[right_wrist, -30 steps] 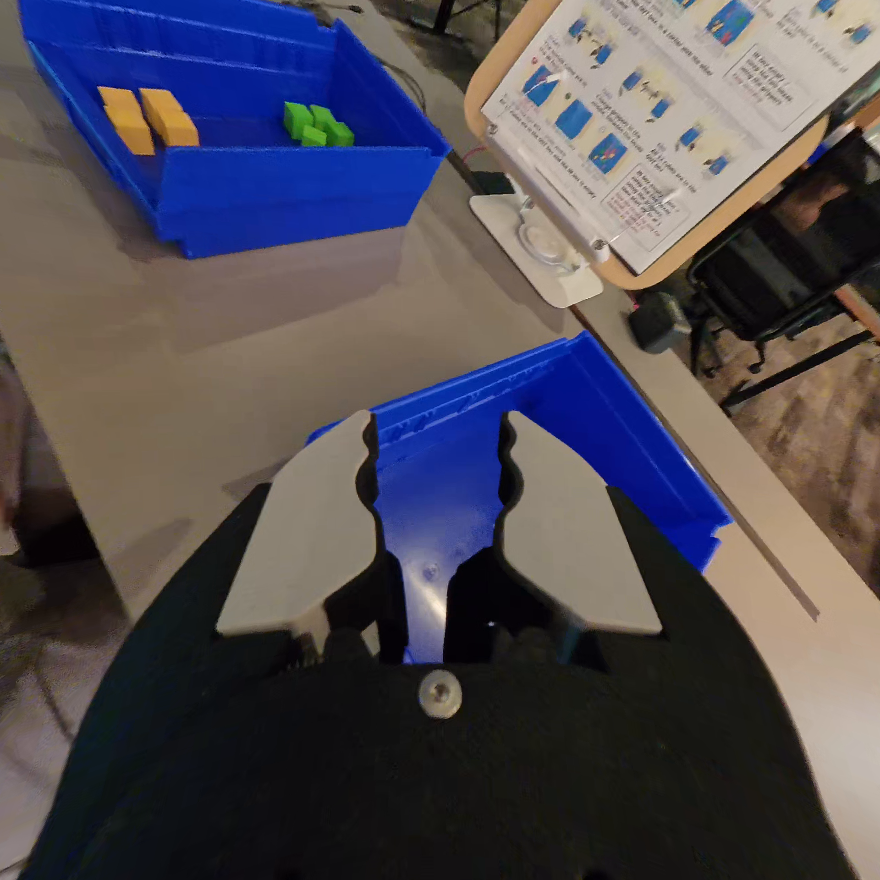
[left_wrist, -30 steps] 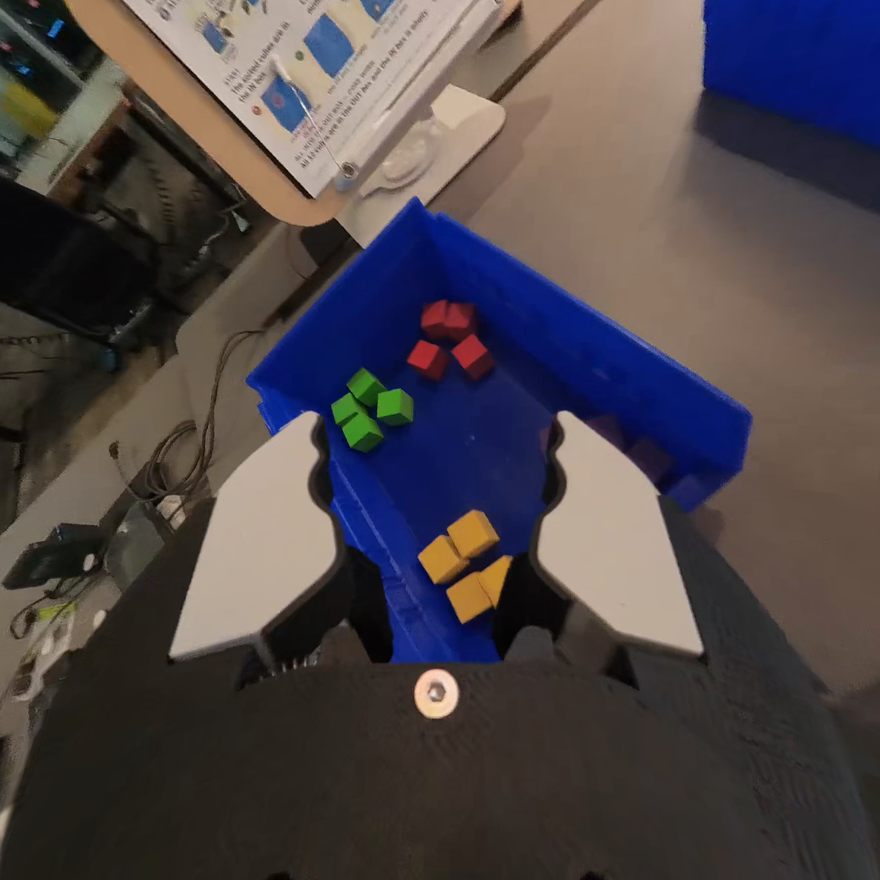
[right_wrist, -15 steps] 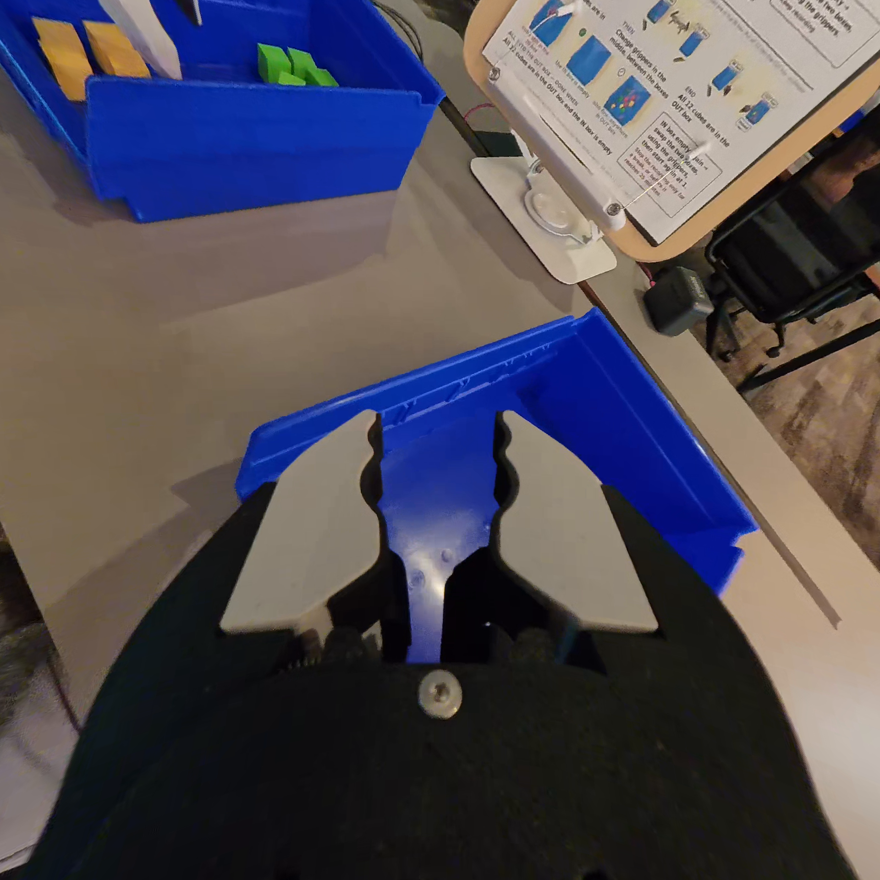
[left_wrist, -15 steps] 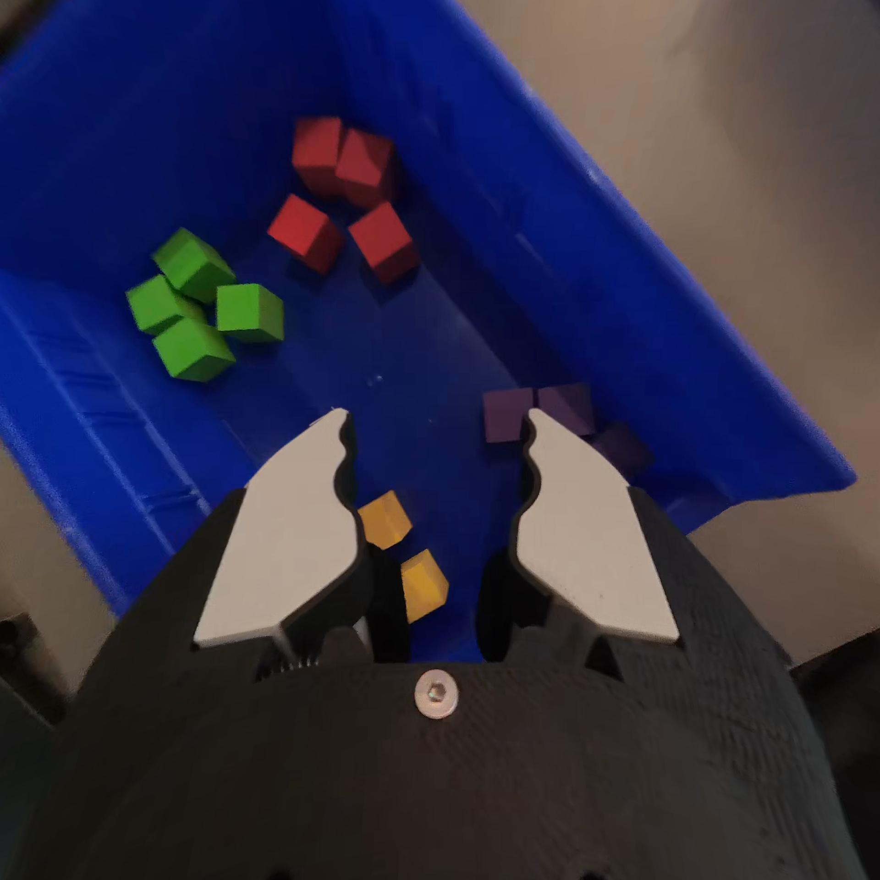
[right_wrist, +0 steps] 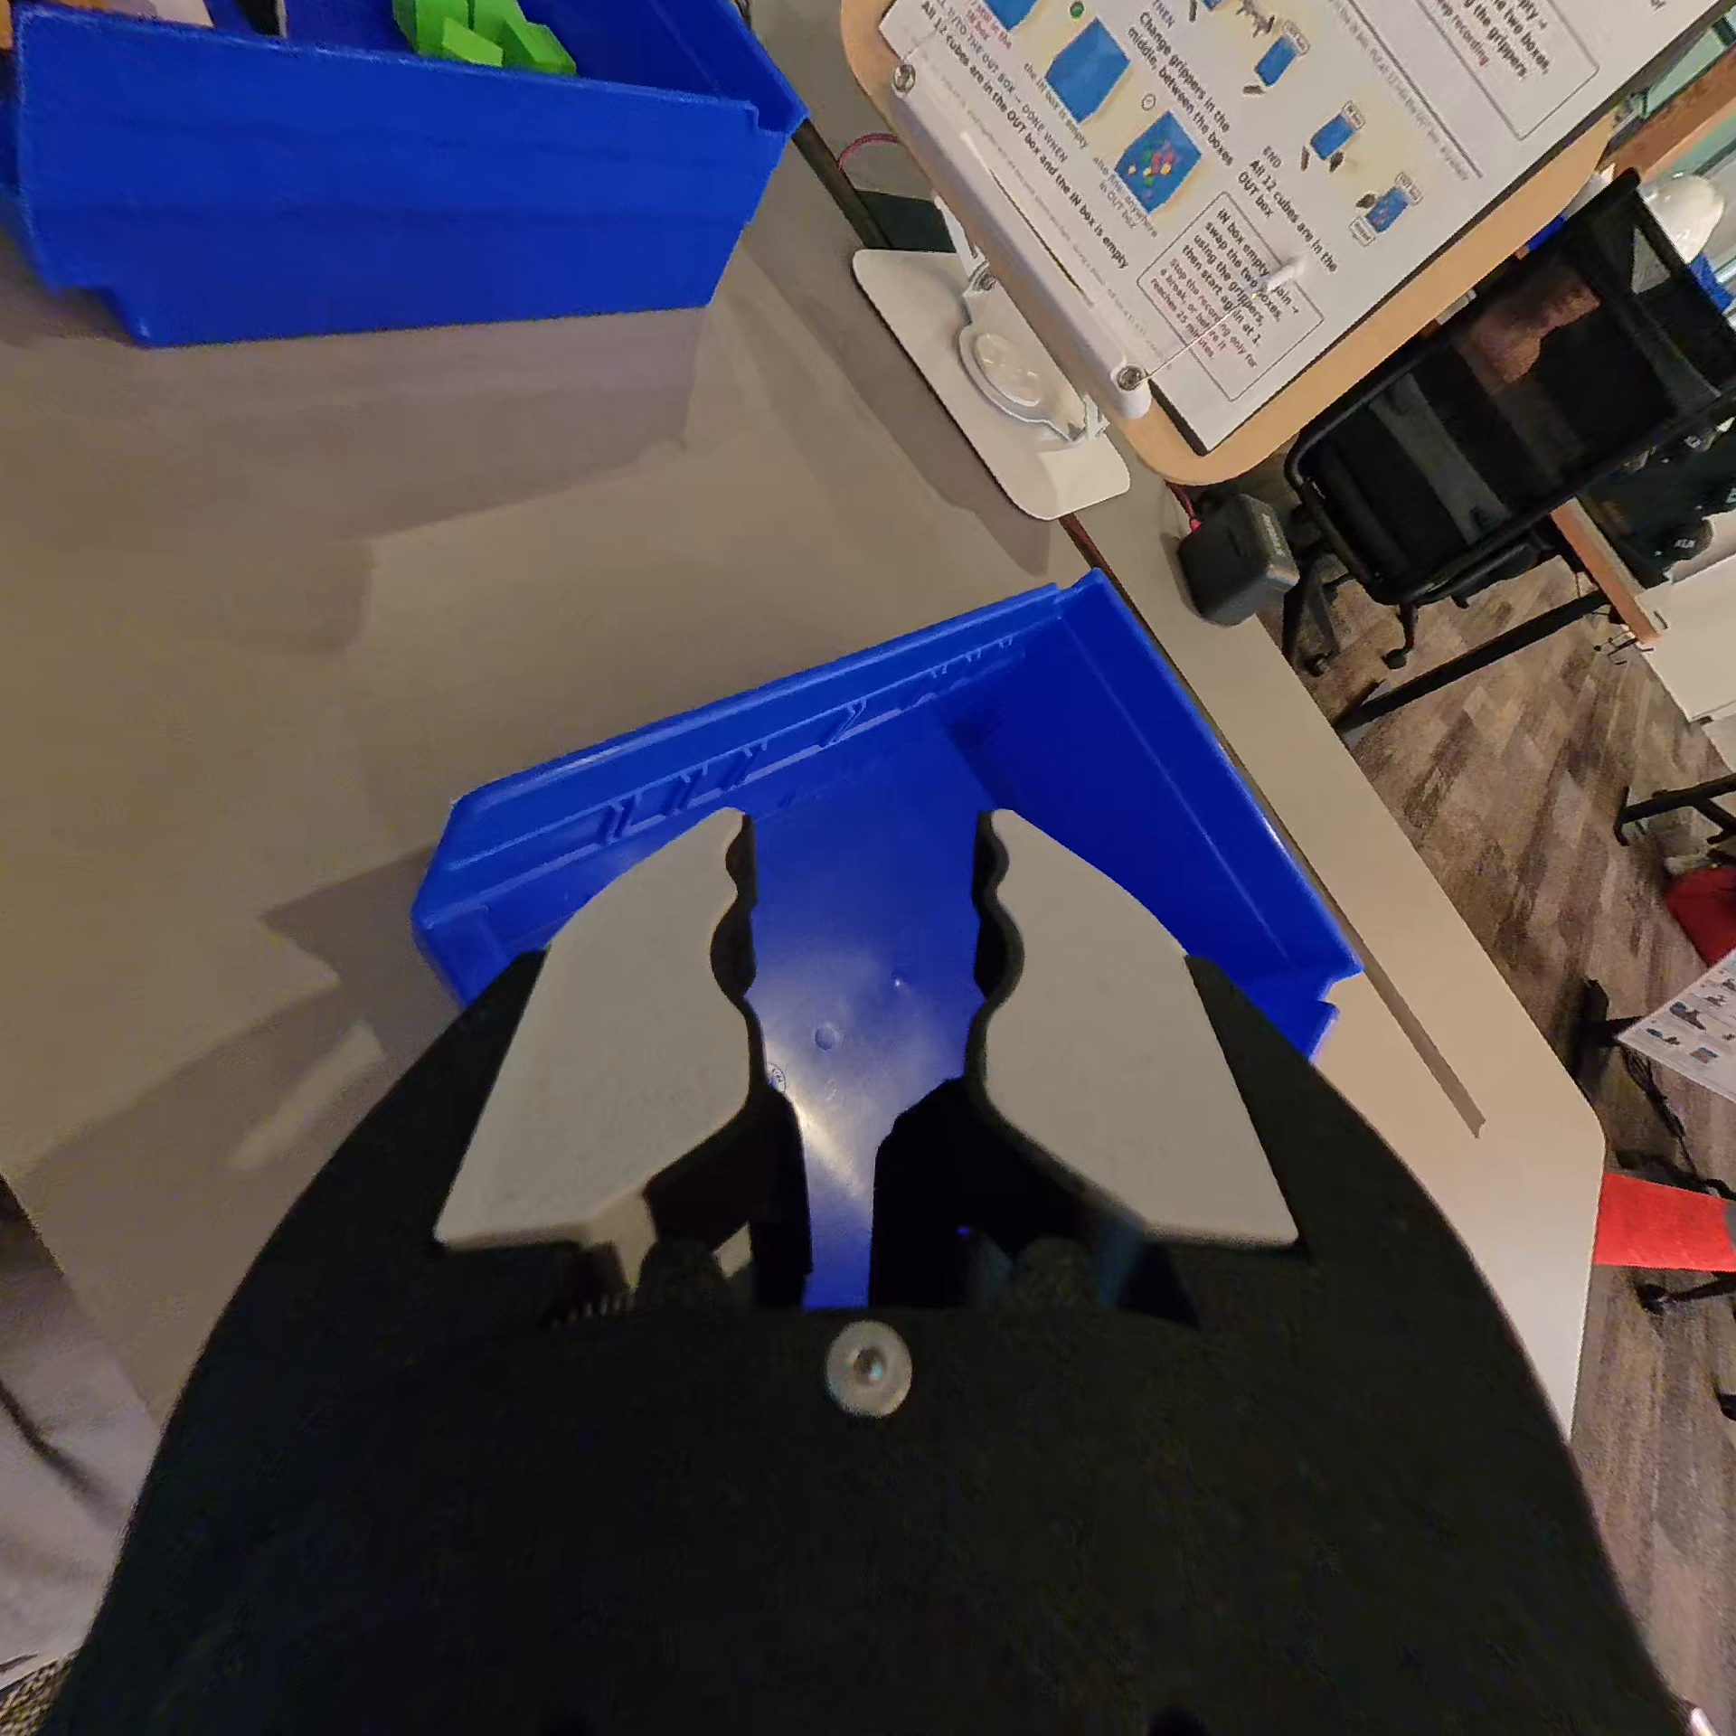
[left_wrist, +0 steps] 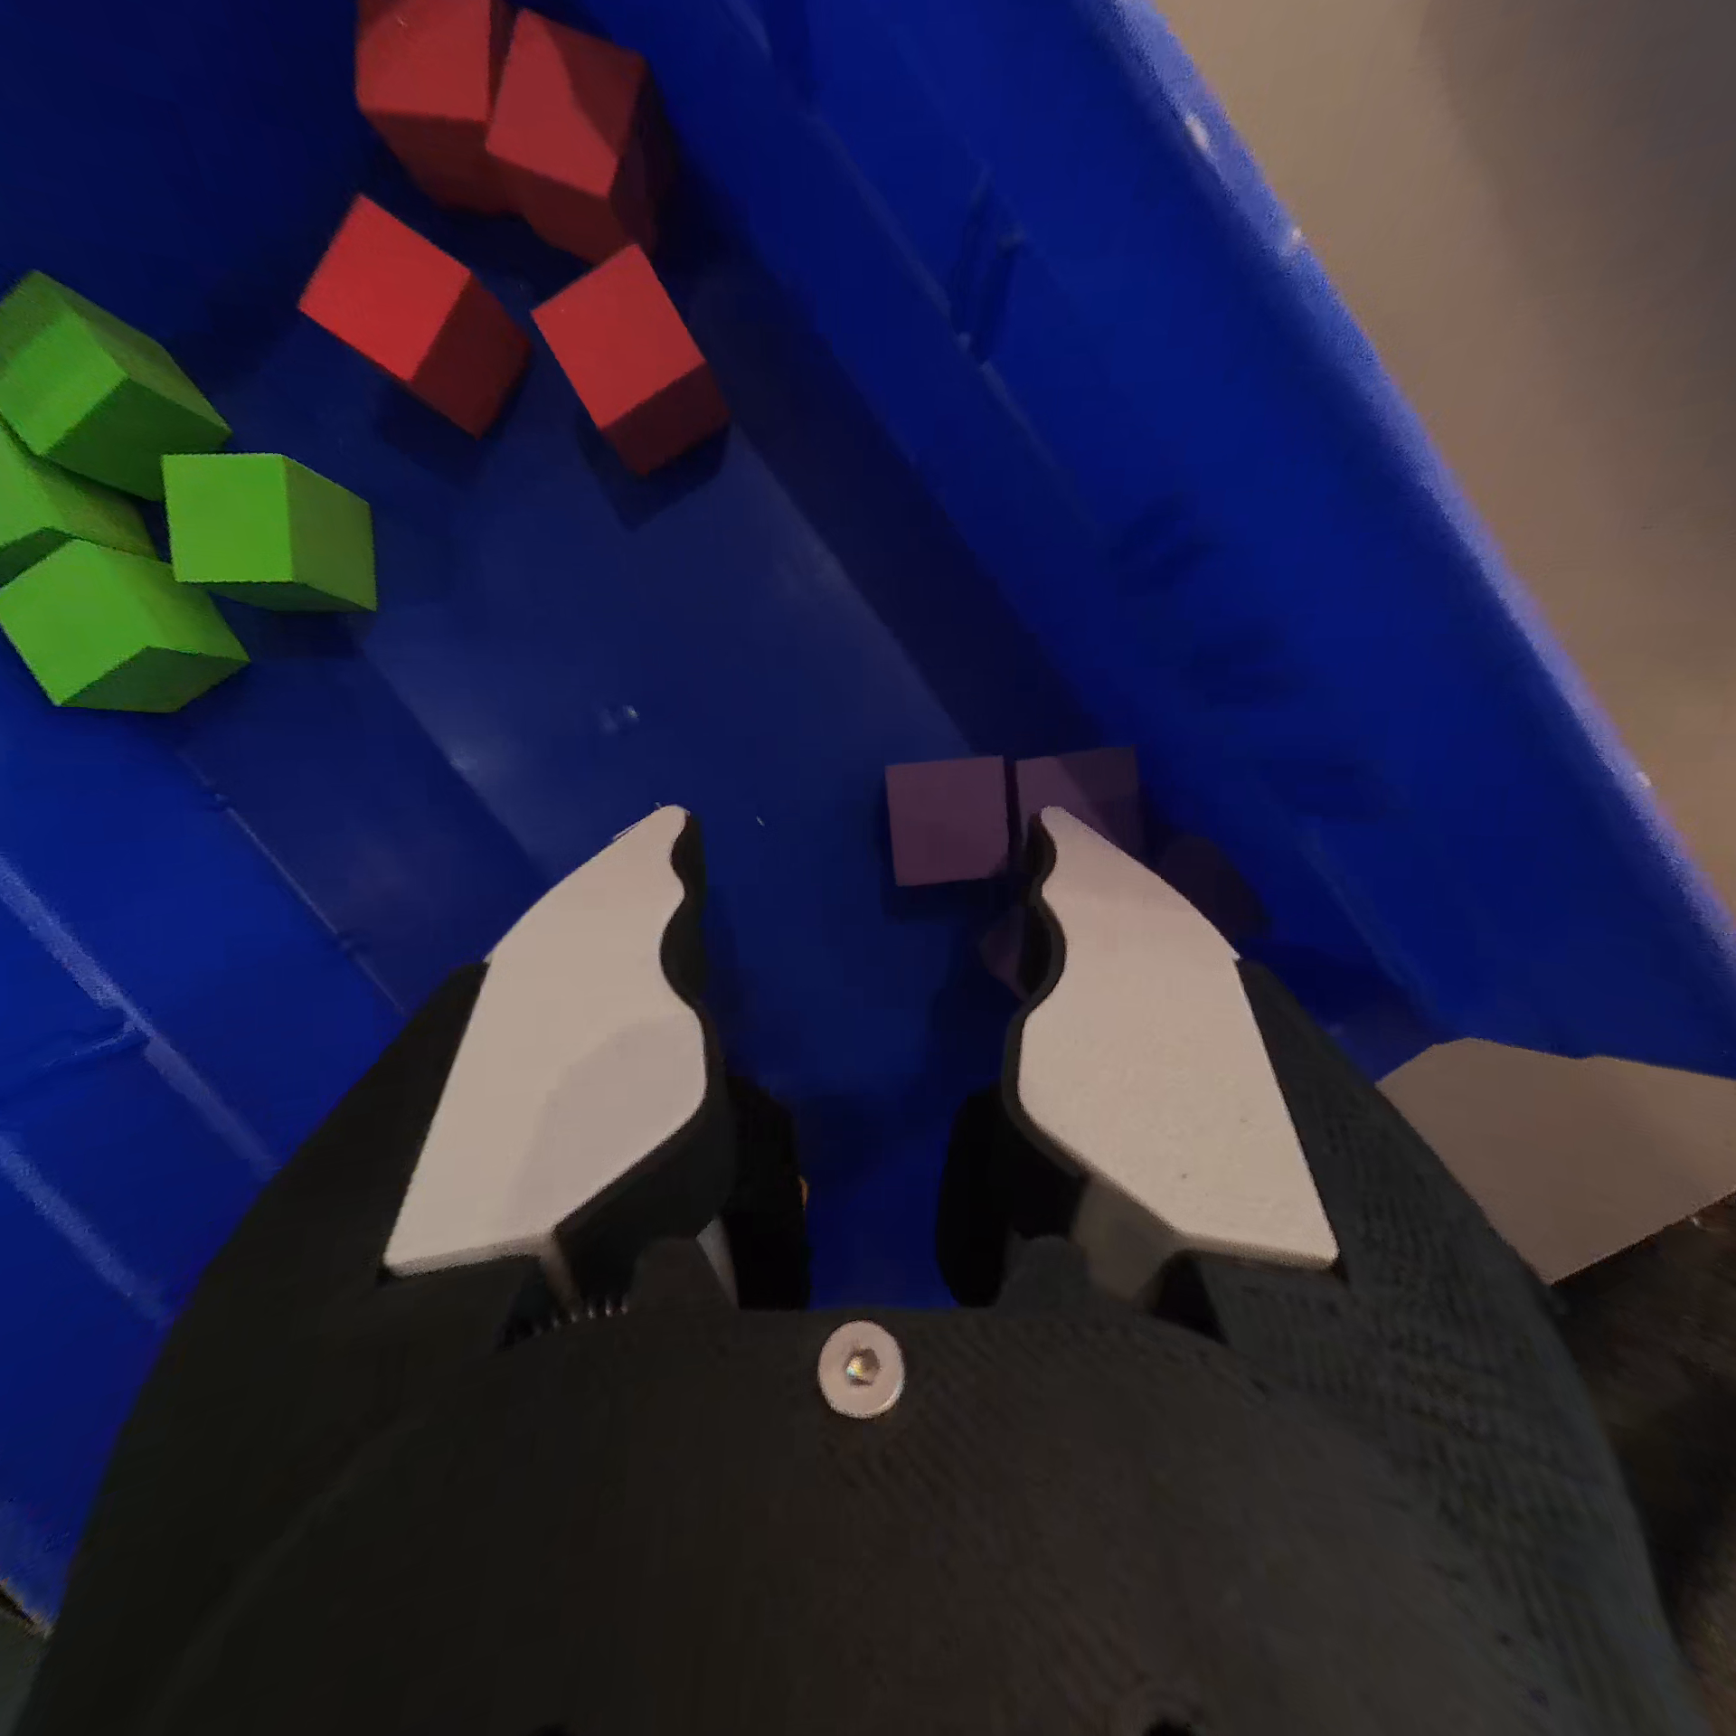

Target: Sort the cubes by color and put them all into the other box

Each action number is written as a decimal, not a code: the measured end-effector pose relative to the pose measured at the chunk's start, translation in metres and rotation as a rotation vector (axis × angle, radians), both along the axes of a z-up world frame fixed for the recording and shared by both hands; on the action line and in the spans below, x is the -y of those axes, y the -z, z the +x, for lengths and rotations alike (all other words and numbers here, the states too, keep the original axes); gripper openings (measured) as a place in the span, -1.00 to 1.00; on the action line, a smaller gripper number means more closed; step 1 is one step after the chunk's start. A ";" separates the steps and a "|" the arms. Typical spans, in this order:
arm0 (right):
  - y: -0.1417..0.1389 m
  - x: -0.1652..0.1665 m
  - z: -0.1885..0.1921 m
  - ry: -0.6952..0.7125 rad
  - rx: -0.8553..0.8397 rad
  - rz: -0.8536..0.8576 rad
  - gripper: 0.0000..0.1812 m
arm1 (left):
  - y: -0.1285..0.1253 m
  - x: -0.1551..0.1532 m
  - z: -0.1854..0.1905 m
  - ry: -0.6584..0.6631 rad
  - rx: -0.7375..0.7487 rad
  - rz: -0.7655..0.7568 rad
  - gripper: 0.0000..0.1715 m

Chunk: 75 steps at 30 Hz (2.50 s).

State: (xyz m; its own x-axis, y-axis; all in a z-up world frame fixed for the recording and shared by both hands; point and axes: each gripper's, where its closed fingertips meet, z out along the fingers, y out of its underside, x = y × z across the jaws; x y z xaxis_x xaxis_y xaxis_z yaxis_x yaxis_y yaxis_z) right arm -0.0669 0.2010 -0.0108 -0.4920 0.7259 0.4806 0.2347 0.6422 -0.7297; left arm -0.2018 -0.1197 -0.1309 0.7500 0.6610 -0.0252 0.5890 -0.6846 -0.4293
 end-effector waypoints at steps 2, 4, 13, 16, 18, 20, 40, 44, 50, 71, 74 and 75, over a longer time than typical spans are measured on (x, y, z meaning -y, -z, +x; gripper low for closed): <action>-0.001 -0.001 0.001 0.007 -0.003 0.001 -0.51 | 0.005 0.000 0.000 -0.001 0.016 -0.012 -0.22; -0.003 -0.001 0.003 0.008 -0.005 -0.006 -0.51 | 0.008 0.000 -0.001 -0.003 0.022 -0.026 -0.22; -0.009 -0.001 0.007 0.009 -0.023 -0.008 -0.51 | 0.006 0.007 -0.005 -0.029 0.016 -0.047 -0.24; -0.011 -0.002 0.008 0.011 -0.030 -0.005 -0.51 | 0.008 0.008 -0.005 -0.027 0.024 -0.048 -0.24; -0.014 -0.002 0.009 0.014 -0.037 -0.005 -0.51 | 0.008 0.008 -0.004 -0.030 0.030 -0.047 -0.24; -0.016 -0.002 0.010 0.016 -0.041 -0.003 -0.51 | 0.007 0.010 -0.005 -0.040 0.022 -0.057 -0.23; -0.023 -0.004 0.015 0.022 -0.062 0.003 -0.51 | 0.029 0.004 0.003 -0.026 0.084 -0.136 -0.33; -0.022 -0.003 0.014 0.020 -0.059 0.004 -0.51 | 0.026 0.005 0.003 -0.029 0.083 -0.129 -0.45; -0.023 -0.001 0.015 0.016 -0.063 0.009 -0.51 | 0.027 0.010 -0.002 -0.035 0.071 -0.133 -0.65; -0.017 0.030 0.016 -0.082 -0.030 -0.032 -0.52 | -0.115 -0.079 0.054 0.269 0.075 0.649 -0.66; -0.021 0.057 0.018 -0.165 -0.062 -0.067 -0.52 | -0.155 -0.104 0.091 0.394 0.132 0.846 -0.67; -0.023 0.068 0.019 -0.199 -0.080 -0.074 -0.52 | -0.165 -0.110 0.105 0.431 0.187 0.914 -0.67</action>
